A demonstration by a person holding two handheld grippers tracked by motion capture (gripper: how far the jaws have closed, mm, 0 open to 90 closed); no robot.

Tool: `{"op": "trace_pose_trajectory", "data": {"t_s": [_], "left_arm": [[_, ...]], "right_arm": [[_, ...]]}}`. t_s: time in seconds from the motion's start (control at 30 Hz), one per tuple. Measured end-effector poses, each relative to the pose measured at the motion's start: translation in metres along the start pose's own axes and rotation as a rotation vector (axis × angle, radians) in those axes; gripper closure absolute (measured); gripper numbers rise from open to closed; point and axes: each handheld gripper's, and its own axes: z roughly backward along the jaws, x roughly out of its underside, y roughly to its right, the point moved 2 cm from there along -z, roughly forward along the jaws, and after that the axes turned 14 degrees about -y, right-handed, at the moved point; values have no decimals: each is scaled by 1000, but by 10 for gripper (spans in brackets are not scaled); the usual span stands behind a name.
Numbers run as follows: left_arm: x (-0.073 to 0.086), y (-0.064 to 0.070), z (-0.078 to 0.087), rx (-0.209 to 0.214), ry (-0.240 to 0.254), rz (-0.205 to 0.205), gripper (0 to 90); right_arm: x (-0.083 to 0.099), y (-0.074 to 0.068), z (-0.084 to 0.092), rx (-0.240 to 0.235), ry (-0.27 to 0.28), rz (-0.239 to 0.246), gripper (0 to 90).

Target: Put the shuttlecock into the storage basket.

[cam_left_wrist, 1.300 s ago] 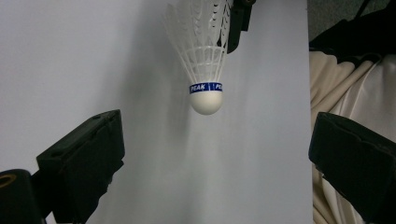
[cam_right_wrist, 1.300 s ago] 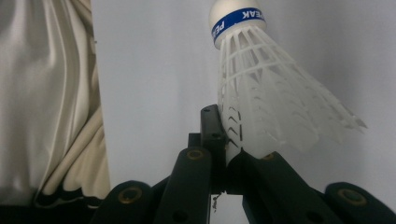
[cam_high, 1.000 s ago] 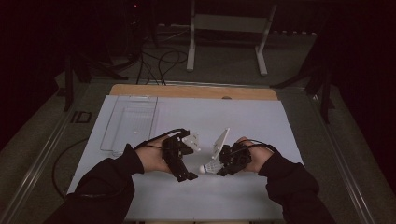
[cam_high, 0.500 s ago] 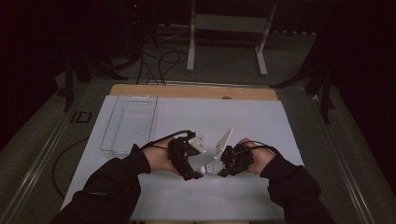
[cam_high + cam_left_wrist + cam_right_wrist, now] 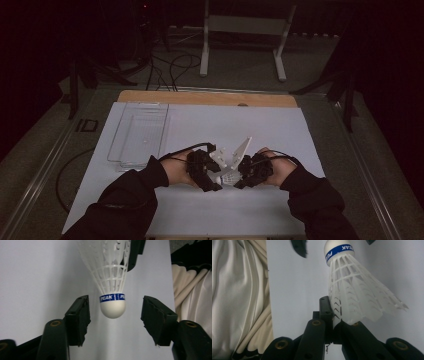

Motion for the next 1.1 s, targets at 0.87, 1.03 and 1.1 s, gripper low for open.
{"op": "trace_pose_trajectory", "data": {"t_s": [0.87, 1.03, 1.1], "left_arm": [[-3, -6, -4, 57, -7, 19, 656], [-2, -7, -4, 49, -13, 26, 659], [-2, -8, -4, 53, -15, 35, 659]], "right_arm": [[1, -1, 3, -3, 27, -8, 900], [0, -1, 3, 3, 29, -8, 897], [0, -1, 3, 5, 34, -10, 895]]}}
